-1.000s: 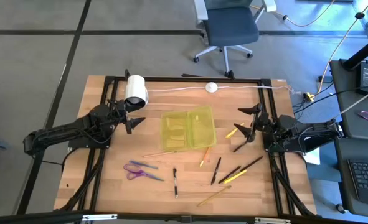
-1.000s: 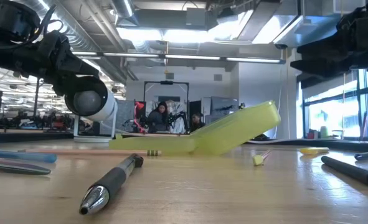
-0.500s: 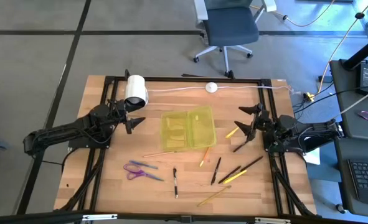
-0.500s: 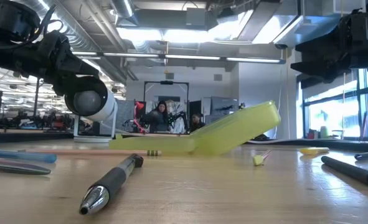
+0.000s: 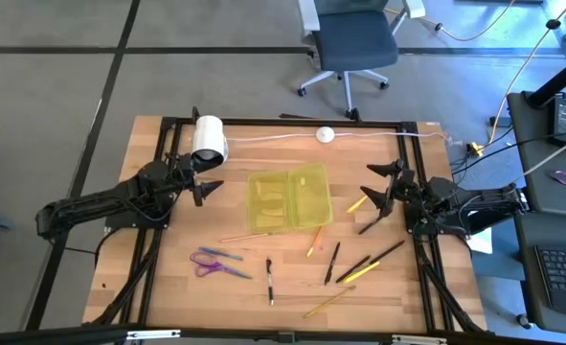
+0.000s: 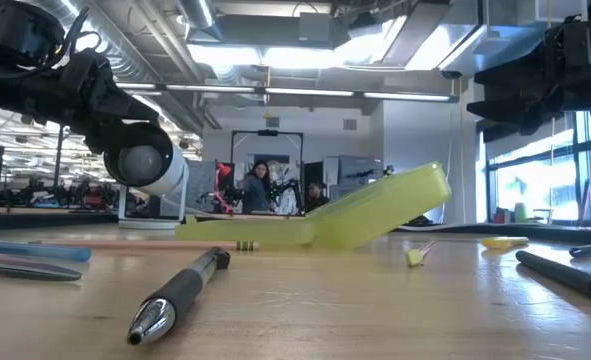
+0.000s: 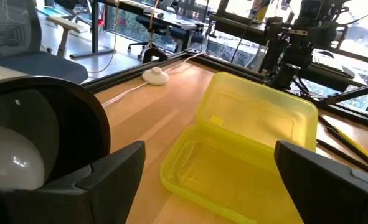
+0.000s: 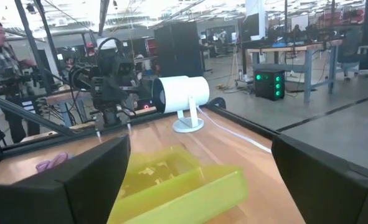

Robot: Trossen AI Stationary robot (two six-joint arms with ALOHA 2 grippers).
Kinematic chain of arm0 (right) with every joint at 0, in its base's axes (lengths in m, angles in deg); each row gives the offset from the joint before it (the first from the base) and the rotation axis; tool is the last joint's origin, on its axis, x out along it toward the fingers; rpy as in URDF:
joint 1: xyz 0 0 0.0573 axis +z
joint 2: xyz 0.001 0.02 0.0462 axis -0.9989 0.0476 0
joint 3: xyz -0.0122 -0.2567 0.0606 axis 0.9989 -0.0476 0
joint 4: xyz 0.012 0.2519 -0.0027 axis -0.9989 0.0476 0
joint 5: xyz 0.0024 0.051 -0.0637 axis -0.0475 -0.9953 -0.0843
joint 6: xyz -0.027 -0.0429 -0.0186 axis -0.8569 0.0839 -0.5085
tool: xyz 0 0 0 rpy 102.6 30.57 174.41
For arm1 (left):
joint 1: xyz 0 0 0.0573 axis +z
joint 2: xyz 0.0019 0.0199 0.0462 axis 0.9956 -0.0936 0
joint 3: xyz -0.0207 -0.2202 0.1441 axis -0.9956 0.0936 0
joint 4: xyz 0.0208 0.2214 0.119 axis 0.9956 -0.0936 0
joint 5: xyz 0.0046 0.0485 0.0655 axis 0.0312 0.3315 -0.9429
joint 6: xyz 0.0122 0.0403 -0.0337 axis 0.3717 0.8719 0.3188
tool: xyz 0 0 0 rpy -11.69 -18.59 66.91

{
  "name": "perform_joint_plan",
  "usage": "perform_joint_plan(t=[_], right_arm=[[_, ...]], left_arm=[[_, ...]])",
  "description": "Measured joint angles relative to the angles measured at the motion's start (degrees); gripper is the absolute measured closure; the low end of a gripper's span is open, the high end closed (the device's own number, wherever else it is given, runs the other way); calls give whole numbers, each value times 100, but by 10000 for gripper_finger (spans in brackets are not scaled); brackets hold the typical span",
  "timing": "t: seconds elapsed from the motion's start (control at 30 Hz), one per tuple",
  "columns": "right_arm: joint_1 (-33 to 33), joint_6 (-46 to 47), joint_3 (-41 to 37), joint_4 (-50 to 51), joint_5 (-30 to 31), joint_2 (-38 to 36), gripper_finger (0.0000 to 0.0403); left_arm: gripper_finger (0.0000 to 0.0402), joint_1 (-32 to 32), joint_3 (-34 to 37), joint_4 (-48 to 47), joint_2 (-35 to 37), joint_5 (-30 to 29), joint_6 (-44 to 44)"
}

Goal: Pick & place school supplies into a supply box
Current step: Put the pink pencil into the yellow supply box

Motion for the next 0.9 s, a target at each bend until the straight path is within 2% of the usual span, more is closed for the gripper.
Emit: perform_joint_plan(t=[0.3, 0.5, 0.63, 0.77, 0.9], right_arm=[[0, 8, 0, 0, 2, 0, 10], [0, 17, 0, 0, 2, 0, 10], [0, 17, 0, 0, 1, 0, 10], [0, 11, 0, 0, 0, 0, 10], [0, 10, 0, 0, 0, 0, 10]], left_arm=[[54, 0, 0, 0, 0, -52, 0], [54, 2, 0, 2, 0, -294, -92], [54, 2, -4, 378, -2, 16, -107], [54, -7, -400, 499, -149, 394, 79], [54, -7, -1287, -508, -740, 435, 664]])
